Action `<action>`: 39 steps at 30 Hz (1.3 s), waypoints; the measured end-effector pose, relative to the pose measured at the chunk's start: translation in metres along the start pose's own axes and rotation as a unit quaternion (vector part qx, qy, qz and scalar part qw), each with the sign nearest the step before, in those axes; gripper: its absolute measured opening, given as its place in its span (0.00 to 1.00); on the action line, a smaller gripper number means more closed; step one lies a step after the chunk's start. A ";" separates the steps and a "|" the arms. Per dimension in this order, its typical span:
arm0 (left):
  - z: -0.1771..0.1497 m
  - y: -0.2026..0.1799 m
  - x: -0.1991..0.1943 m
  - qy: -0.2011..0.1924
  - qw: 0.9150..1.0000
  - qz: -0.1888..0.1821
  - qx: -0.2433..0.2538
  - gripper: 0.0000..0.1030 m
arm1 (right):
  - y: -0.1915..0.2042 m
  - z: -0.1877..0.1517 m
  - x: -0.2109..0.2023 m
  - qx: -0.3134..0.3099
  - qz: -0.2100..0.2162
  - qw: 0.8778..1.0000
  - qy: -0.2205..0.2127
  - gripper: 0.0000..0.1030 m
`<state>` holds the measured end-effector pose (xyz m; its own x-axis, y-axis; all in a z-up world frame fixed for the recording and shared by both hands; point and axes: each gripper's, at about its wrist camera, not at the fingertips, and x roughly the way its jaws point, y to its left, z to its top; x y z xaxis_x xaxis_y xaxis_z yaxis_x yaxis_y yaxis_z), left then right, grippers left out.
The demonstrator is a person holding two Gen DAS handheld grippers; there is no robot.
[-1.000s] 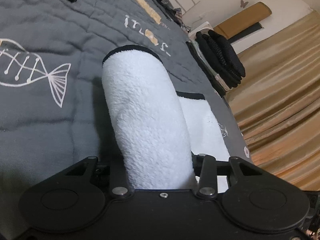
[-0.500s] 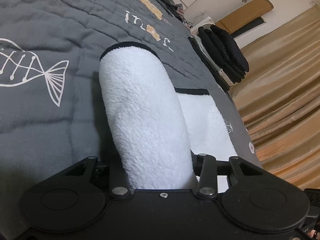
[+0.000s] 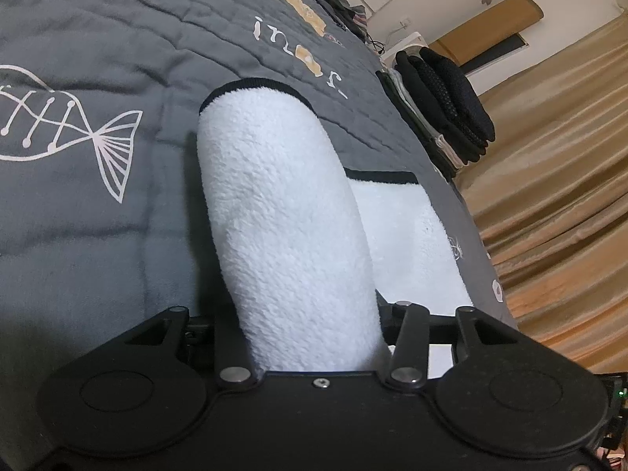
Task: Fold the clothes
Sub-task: 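Lift the pinched blanket edge upward with the left gripper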
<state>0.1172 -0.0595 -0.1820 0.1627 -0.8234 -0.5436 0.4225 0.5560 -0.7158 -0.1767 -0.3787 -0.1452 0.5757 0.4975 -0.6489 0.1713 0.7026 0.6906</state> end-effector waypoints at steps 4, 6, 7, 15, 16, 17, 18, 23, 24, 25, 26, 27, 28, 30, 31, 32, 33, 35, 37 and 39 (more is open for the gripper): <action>-0.001 0.001 0.000 -0.002 1.000 -0.002 -0.003 0.43 | -0.006 0.005 0.007 0.023 0.036 0.999 0.005 1.00; 0.000 0.002 0.000 -0.002 1.000 -0.003 -0.003 0.43 | -0.007 0.007 0.012 0.036 0.060 0.997 0.013 1.00; 0.000 0.002 0.000 -0.001 1.000 -0.003 -0.003 0.43 | -0.008 0.009 0.014 0.042 0.066 0.997 0.016 1.00; 0.000 0.004 0.001 -0.001 1.000 -0.007 -0.004 0.44 | -0.018 0.017 0.036 0.082 0.087 0.992 0.029 1.00; 0.000 0.005 0.000 -0.001 1.000 -0.007 -0.004 0.44 | -0.019 0.017 0.039 0.081 0.085 0.993 0.030 1.00; 0.000 0.005 0.001 -0.001 1.000 -0.008 -0.004 0.44 | -0.020 0.018 0.043 0.080 0.083 0.993 0.032 1.00; 0.000 0.005 0.001 -0.001 1.000 -0.008 -0.004 0.44 | -0.020 0.018 0.046 0.079 0.086 0.993 0.032 1.00; 0.000 0.005 0.002 -0.003 1.000 -0.010 -0.006 0.44 | -0.017 0.023 0.057 0.065 0.102 0.992 0.030 1.00; 0.000 0.005 0.003 -0.003 1.000 -0.010 -0.006 0.44 | -0.016 0.025 0.057 0.065 0.105 0.992 0.027 1.00; 0.000 0.005 0.003 -0.004 1.000 -0.011 -0.006 0.44 | -0.013 0.025 0.055 0.061 0.111 0.992 0.022 1.00; 0.000 0.005 0.002 -0.004 1.000 -0.011 -0.007 0.44 | -0.011 0.026 0.054 0.057 0.117 0.991 0.018 1.00; 0.000 0.005 0.002 -0.004 1.000 -0.011 -0.007 0.44 | -0.007 0.027 0.053 0.050 0.124 0.991 0.013 1.00; 0.000 0.004 0.002 -0.004 1.000 -0.011 -0.007 0.44 | -0.006 0.027 0.053 0.043 0.124 0.991 0.012 1.00; 0.000 0.004 0.002 -0.004 1.000 -0.011 -0.007 0.44 | -0.003 0.028 0.054 0.030 0.125 0.992 0.008 1.00; 0.000 0.004 0.002 -0.005 1.000 -0.011 -0.006 0.44 | -0.004 0.027 0.058 0.027 0.114 0.993 0.013 1.00; 0.000 0.004 0.002 -0.005 1.000 -0.011 -0.006 0.44 | -0.005 0.027 0.061 0.023 0.110 0.994 0.015 1.00; 0.000 0.003 0.002 -0.005 1.000 -0.011 -0.006 0.44 | -0.006 0.027 0.065 0.019 0.106 0.994 0.017 1.00; 0.000 0.004 0.001 -0.005 1.000 -0.010 -0.006 0.44 | -0.007 0.028 0.066 0.017 0.107 0.994 0.013 1.00; 0.000 0.004 0.001 -0.004 1.000 -0.011 -0.006 0.44 | -0.008 0.030 0.066 0.030 0.111 0.993 0.011 1.00; 0.001 0.004 0.001 -0.004 1.000 -0.011 -0.007 0.44 | -0.008 0.030 0.065 0.033 0.113 0.993 0.010 1.00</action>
<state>0.1199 -0.0580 -0.1853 0.1604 -0.8360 -0.5248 0.4143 0.5396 -0.7329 -0.1165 -0.3671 -0.1838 0.5894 0.6497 -0.4801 0.0914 0.5368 0.8387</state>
